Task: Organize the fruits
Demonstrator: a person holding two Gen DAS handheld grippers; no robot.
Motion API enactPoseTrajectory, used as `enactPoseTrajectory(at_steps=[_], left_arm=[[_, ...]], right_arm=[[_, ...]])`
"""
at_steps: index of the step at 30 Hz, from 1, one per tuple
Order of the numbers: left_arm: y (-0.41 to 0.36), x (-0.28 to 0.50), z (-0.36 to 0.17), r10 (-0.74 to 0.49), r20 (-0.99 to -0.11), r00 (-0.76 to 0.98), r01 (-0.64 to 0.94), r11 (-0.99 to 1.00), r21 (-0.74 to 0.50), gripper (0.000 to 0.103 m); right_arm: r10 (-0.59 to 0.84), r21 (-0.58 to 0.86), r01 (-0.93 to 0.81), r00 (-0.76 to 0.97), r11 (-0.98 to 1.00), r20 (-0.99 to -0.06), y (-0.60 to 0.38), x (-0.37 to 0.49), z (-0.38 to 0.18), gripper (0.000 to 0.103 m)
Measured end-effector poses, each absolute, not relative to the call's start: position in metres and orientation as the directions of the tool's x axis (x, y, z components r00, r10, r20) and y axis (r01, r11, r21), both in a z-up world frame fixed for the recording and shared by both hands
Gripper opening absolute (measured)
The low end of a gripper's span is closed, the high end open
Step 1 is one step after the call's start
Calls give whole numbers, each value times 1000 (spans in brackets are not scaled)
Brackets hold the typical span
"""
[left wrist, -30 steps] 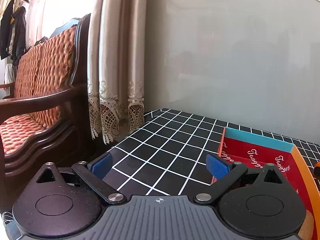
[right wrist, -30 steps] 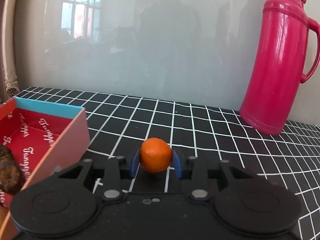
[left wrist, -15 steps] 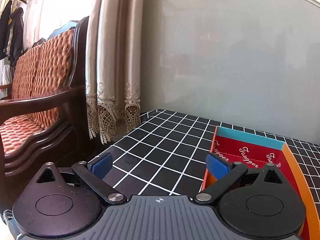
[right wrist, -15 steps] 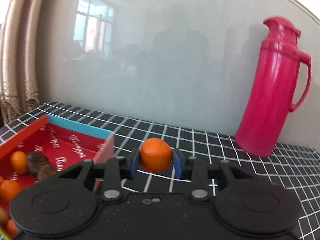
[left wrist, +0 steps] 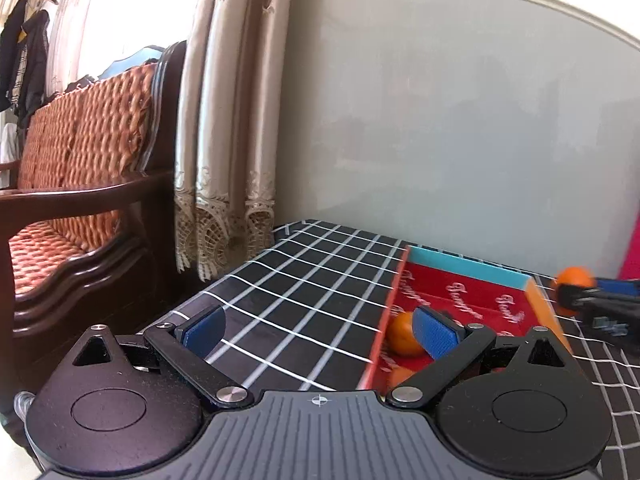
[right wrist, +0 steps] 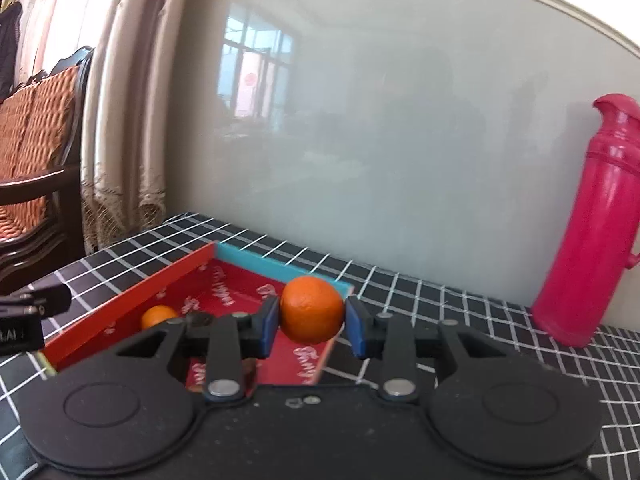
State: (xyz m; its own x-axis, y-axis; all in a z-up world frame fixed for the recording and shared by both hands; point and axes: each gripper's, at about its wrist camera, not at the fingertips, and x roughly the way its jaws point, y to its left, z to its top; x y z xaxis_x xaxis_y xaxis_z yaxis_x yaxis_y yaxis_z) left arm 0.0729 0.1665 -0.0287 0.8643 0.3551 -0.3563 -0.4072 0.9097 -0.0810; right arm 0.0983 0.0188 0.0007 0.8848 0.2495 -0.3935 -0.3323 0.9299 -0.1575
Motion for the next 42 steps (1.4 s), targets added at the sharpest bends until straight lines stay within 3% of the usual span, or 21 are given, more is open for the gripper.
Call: enactPoseTrajectory(at_steps=[11, 13, 15, 23, 33, 42], left_arm=[[138, 55, -28, 322, -344, 882, -357, 933, -40, 99], [134, 52, -28, 318, -342, 884, -353, 935, -44, 99], [129, 51, -27, 313, -340, 887, -347, 937, -42, 99], [102, 40, -21, 225, -351, 909, -261, 964, -59, 103], [46, 0, -6, 132, -326, 936, -135, 991, 12, 103], [21, -15, -9, 181, -269, 946, -152, 981, 124, 103]], right_arm=[[266, -147, -354, 867, 924, -422, 26, 94, -12, 37], [259, -150, -347, 872, 926, -415, 25, 93, -12, 53], [260, -132, -329, 890, 935, -374, 19, 86, -7, 84], [202, -100, -252, 913, 962, -355, -24, 54, 8, 103], [42, -46, -56, 966, 997, -255, -114, -19, 26, 103], [-84, 28, 92, 973, 995, -215, -158, -65, 11, 103]])
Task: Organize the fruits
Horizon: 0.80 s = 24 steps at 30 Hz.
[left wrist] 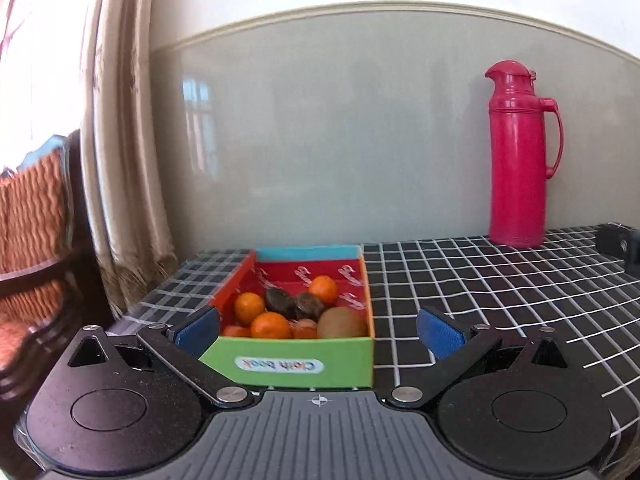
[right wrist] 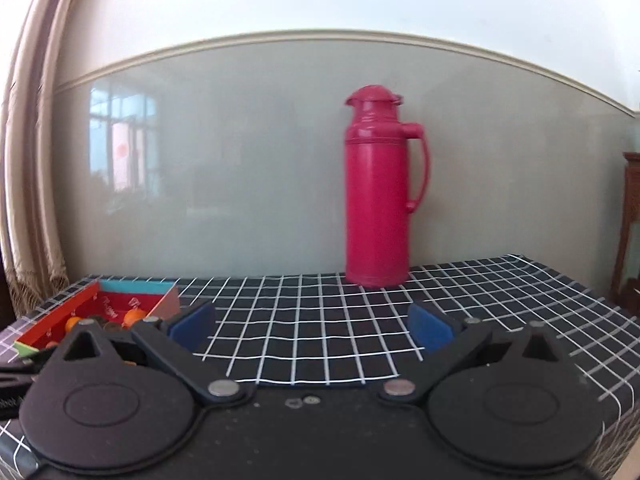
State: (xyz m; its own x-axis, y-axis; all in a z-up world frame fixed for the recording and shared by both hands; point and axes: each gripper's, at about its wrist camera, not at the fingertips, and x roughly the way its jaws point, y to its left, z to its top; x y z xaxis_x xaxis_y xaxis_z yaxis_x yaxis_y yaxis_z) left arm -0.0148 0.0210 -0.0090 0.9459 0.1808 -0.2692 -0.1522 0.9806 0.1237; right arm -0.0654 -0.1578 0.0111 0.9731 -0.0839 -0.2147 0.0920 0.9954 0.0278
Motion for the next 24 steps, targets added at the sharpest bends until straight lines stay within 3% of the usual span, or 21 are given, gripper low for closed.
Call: enactPoseTrajectory(at_steps=[7, 13, 18, 24], left_arm=[[28, -8, -10, 163, -297, 941, -147, 986, 75, 103], [31, -3, -13, 163, -319, 934, -153, 987, 57, 103], [33, -3, -14, 165, -319, 933, -158, 986, 47, 103], [33, -3, -14, 166, -316, 934, -156, 986, 56, 103]], right_arm=[[-109, -40, 102, 959, 994, -262, -155, -52, 1, 103], [-98, -38, 91, 966, 995, -239, -153, -53, 4, 103], [-112, -81, 92, 951, 992, -288, -151, -45, -4, 103], [-115, -118, 85, 953, 989, -280, -145, -47, -5, 103]])
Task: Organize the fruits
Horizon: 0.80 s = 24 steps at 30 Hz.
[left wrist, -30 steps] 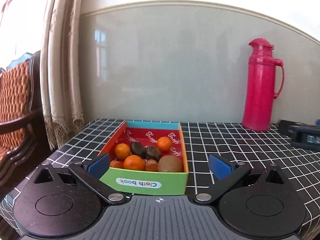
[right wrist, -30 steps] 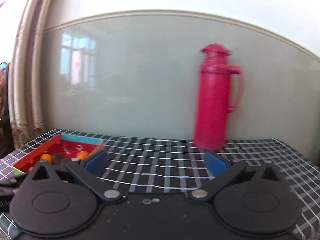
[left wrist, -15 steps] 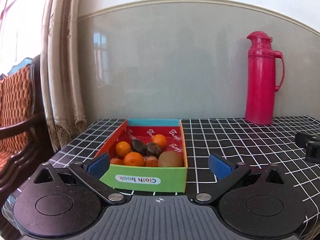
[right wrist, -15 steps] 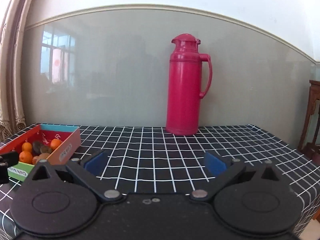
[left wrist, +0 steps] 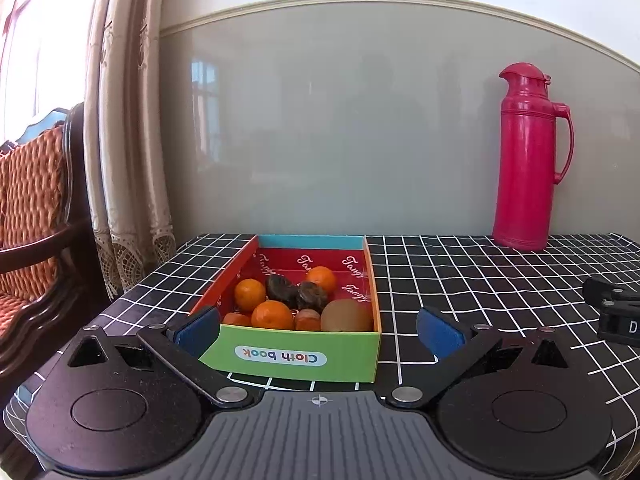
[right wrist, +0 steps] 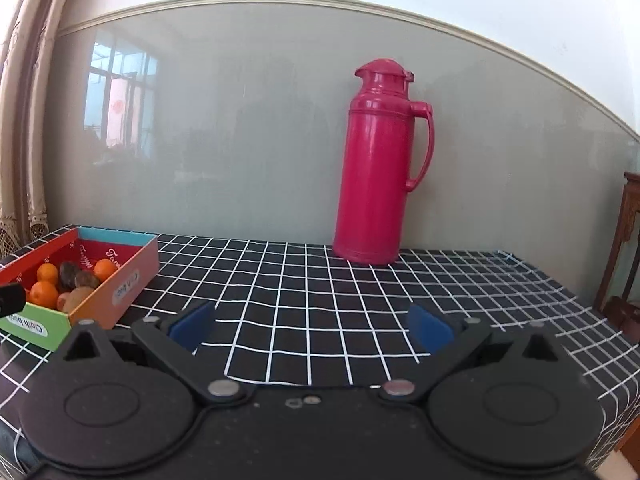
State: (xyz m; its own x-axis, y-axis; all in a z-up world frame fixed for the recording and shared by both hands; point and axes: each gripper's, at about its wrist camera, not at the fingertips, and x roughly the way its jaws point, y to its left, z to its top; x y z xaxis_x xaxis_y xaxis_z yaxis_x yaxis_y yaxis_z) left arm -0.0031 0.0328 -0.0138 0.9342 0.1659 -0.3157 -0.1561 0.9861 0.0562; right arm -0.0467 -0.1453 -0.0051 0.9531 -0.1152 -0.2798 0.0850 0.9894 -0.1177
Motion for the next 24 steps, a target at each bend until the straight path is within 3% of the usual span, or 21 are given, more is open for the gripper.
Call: enactPoseTrajectory(at_steps=[24], left_arm=[[34, -5, -13, 162, -314, 935, -151, 987, 57, 103]], right_arm=[[-111, -111, 82, 951, 990, -288, -151, -46, -4, 103]])
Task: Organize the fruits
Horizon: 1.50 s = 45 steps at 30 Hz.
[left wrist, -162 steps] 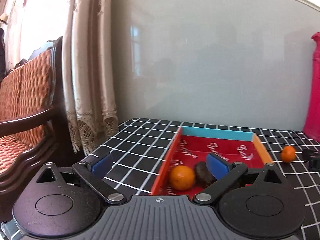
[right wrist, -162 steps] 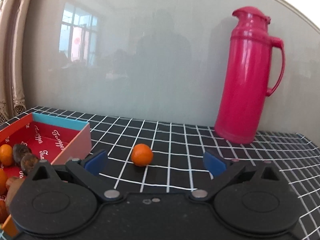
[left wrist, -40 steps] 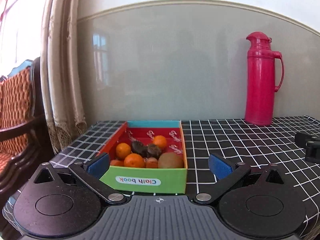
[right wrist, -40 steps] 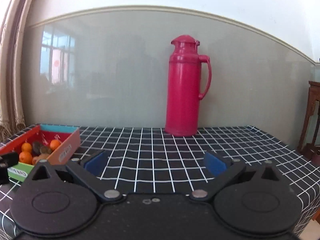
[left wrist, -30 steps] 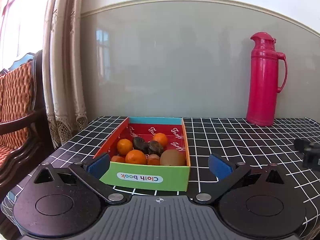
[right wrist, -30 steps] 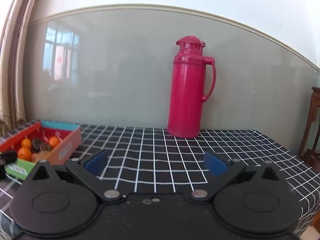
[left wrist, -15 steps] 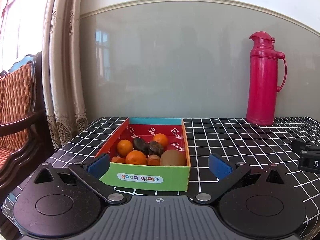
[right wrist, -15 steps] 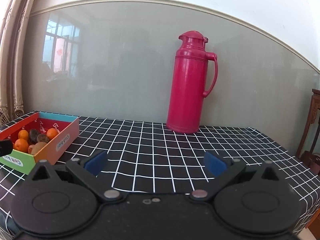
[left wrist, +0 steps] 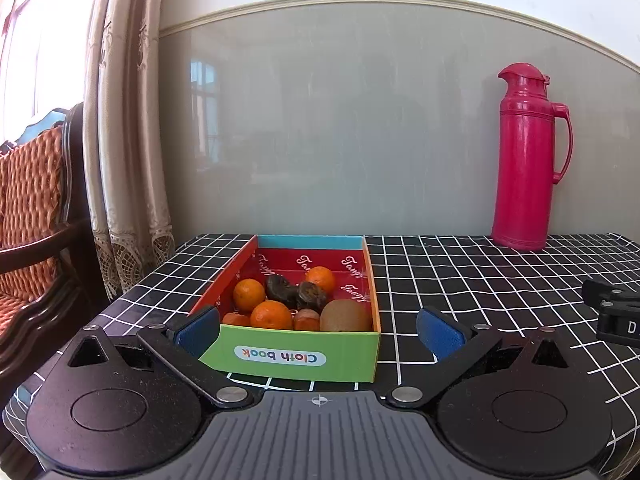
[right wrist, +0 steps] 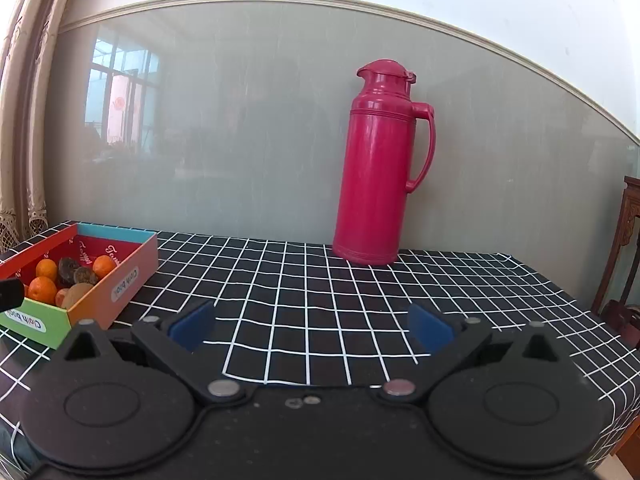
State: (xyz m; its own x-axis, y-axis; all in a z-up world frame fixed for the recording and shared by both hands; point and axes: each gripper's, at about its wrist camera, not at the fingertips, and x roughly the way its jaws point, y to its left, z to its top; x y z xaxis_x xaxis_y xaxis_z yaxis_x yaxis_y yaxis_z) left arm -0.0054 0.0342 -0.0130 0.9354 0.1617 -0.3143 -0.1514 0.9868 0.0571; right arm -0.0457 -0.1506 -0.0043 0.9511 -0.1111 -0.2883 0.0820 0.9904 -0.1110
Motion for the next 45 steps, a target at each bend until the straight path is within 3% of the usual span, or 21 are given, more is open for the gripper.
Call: enactPoseTrajectory(at_steps=[45], left_arm=[[33, -10, -13, 152, -282, 947, -138, 988, 71, 103]], right_arm=[[-114, -112, 85, 951, 990, -288, -151, -46, -4, 103]])
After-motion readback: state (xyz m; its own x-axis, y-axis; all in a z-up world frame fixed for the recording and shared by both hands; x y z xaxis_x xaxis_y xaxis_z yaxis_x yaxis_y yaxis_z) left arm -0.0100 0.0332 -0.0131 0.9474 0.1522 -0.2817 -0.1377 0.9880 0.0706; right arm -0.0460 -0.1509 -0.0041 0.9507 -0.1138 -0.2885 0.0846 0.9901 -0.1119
